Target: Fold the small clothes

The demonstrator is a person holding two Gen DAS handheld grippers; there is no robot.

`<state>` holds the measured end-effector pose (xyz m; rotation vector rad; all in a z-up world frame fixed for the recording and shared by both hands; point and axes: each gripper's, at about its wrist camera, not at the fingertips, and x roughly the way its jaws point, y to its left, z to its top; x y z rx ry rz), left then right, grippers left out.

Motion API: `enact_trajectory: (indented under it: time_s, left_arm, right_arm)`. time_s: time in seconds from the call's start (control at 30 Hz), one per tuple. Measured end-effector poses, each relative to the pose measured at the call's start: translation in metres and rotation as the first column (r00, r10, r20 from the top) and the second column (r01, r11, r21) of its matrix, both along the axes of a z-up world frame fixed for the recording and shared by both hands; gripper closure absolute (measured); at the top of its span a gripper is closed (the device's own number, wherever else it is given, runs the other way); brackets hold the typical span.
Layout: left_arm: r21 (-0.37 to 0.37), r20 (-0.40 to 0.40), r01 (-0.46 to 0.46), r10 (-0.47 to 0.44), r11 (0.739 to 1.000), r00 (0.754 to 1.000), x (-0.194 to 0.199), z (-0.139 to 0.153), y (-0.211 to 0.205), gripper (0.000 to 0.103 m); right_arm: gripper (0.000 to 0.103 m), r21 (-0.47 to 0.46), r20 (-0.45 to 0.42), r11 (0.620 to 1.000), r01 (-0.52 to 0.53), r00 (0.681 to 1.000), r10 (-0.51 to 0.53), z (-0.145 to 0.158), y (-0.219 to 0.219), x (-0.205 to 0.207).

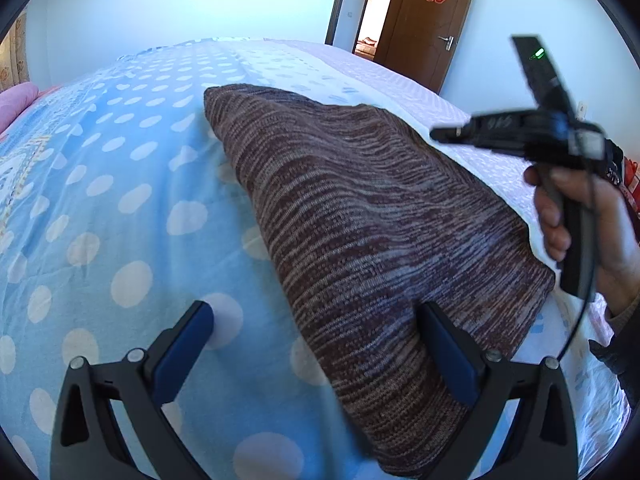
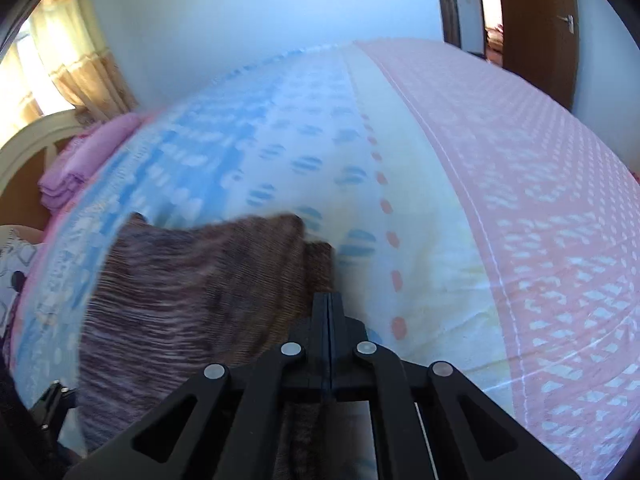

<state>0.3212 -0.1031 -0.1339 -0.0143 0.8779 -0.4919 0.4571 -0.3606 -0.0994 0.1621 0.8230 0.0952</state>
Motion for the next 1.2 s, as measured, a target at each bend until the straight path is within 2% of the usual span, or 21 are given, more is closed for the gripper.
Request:
enact_trajectory:
  time_s: [0.03, 0.07, 0.17, 0.23, 0.3, 0.33, 0.4, 0.5, 0.53, 0.6, 0.63, 0.7, 0.77, 0.83, 0.87, 0.9, 0.97, 1.03, 1.1, 1.2]
  left_arm:
    - [-0.007, -0.001, 0.001, -0.001, 1.000, 1.000, 0.000, 0.000, 0.001, 0.000]
    - [-0.017, -0.002, -0.002, 0.002, 1.000, 1.000, 0.001, 0.000, 0.003, 0.000]
    - [-0.033, 0.007, -0.025, 0.025, 0.999, 1.000, 0.000, 0.001, 0.009, 0.000]
    - [-0.025, 0.012, -0.041, 0.042, 0.999, 0.999, 0.000, 0.002, 0.011, 0.000]
    - [0.000, -0.006, -0.076, 0.076, 0.997, 0.997, 0.003, -0.002, 0.013, 0.000]
    - [0.009, -0.019, -0.079, 0.079, 0.997, 0.997, 0.004, -0.003, 0.011, 0.000]
    - [0.026, -0.009, -0.074, 0.075, 0.997, 0.997, 0.002, -0.002, 0.008, 0.000]
    - [-0.017, -0.004, -0.068, 0.068, 0.998, 0.998, -0.001, 0.000, 0.013, 0.000]
    - [-0.041, -0.008, -0.067, 0.066, 0.997, 0.998, -0.002, 0.001, 0.016, 0.000]
    - [-0.110, -0.004, -0.095, 0.095, 0.989, 0.995, -0.005, 0.004, 0.029, 0.000]
    - [-0.117, 0.001, -0.114, 0.115, 0.987, 0.993, -0.004, 0.004, 0.030, 0.000]
    - [-0.125, 0.016, -0.151, 0.154, 0.981, 0.988, -0.010, 0.007, 0.036, 0.000]
    - [-0.109, 0.037, -0.170, 0.175, 0.979, 0.984, -0.017, 0.009, 0.036, 0.000]
    - [-0.086, 0.060, -0.169, 0.174, 0.982, 0.983, -0.022, 0.011, 0.032, 0.000]
    - [-0.068, 0.058, -0.170, 0.174, 0.983, 0.983, -0.021, 0.010, 0.030, 0.000]
    - [-0.051, 0.044, -0.170, 0.173, 0.984, 0.984, -0.018, 0.008, 0.027, 0.000]
    - [-0.058, 0.008, -0.161, 0.162, 0.985, 0.987, -0.013, 0.004, 0.028, 0.000]
    - [-0.078, -0.006, -0.160, 0.160, 0.984, 0.987, -0.010, 0.003, 0.031, 0.000]
    - [-0.105, -0.004, -0.171, 0.172, 0.980, 0.985, -0.013, 0.004, 0.038, 0.000]
    - [-0.144, 0.012, -0.208, 0.212, 0.967, 0.977, -0.015, 0.009, 0.045, 0.000]
  right_arm:
    - [0.065, 0.005, 0.018, 1.000, -0.019, 1.000, 0.019, 0.006, 0.005, -0.002]
    - [0.061, 0.004, 0.032, 0.999, -0.050, 0.998, 0.050, 0.012, 0.014, -0.003]
    - [0.061, -0.093, -0.001, 0.992, -0.081, 0.997, 0.081, 0.012, 0.037, 0.006]
    - [0.062, -0.100, -0.052, 0.991, -0.093, 0.995, 0.088, 0.000, 0.042, 0.017]
    - [0.064, -0.144, -0.142, 0.988, -0.052, 0.989, 0.031, -0.023, 0.037, 0.030]
    - [0.064, -0.150, -0.156, 0.988, -0.029, 0.988, 0.005, -0.031, 0.032, 0.033]
    - [0.064, -0.147, -0.125, 0.989, 0.000, 0.992, -0.018, -0.027, 0.027, 0.029]
    - [0.064, -0.244, -0.064, 0.970, -0.003, 0.998, -0.013, -0.011, 0.043, 0.012]
    - [0.064, -0.234, -0.037, 0.972, -0.036, 0.999, 0.028, -0.003, 0.054, 0.004]
    - [0.064, -0.147, 0.000, 0.977, -0.152, 0.988, 0.154, 0.009, 0.073, -0.008]
    - [0.064, -0.116, 0.016, 0.962, -0.246, 0.968, 0.250, 0.015, 0.092, -0.016]
    - [0.064, -0.139, 0.019, 0.911, -0.388, 0.919, 0.394, 0.017, 0.128, -0.029]
    - [0.064, -0.165, -0.031, 0.876, -0.454, 0.890, 0.455, 0.005, 0.153, -0.029]
    - [0.064, -0.225, -0.137, 0.858, -0.461, 0.887, 0.441, -0.026, 0.169, -0.014]
    - [0.064, -0.216, -0.161, 0.864, -0.454, 0.890, 0.427, -0.037, 0.168, -0.007]
    - [0.063, -0.169, -0.135, 0.881, -0.441, 0.896, 0.423, -0.036, 0.162, -0.002]
    - [0.063, -0.109, -0.147, 0.900, -0.421, 0.903, 0.405, -0.034, 0.154, 0.002]
    - [0.063, -0.120, -0.139, 0.896, -0.427, 0.901, 0.411, -0.030, 0.154, -0.003]
    - [0.063, -0.090, -0.092, 0.900, -0.426, 0.904, 0.418, -0.022, 0.148, -0.013]
    - [0.062, -0.011, -0.003, 0.929, -0.370, 0.929, 0.370, -0.005, 0.111, -0.033]
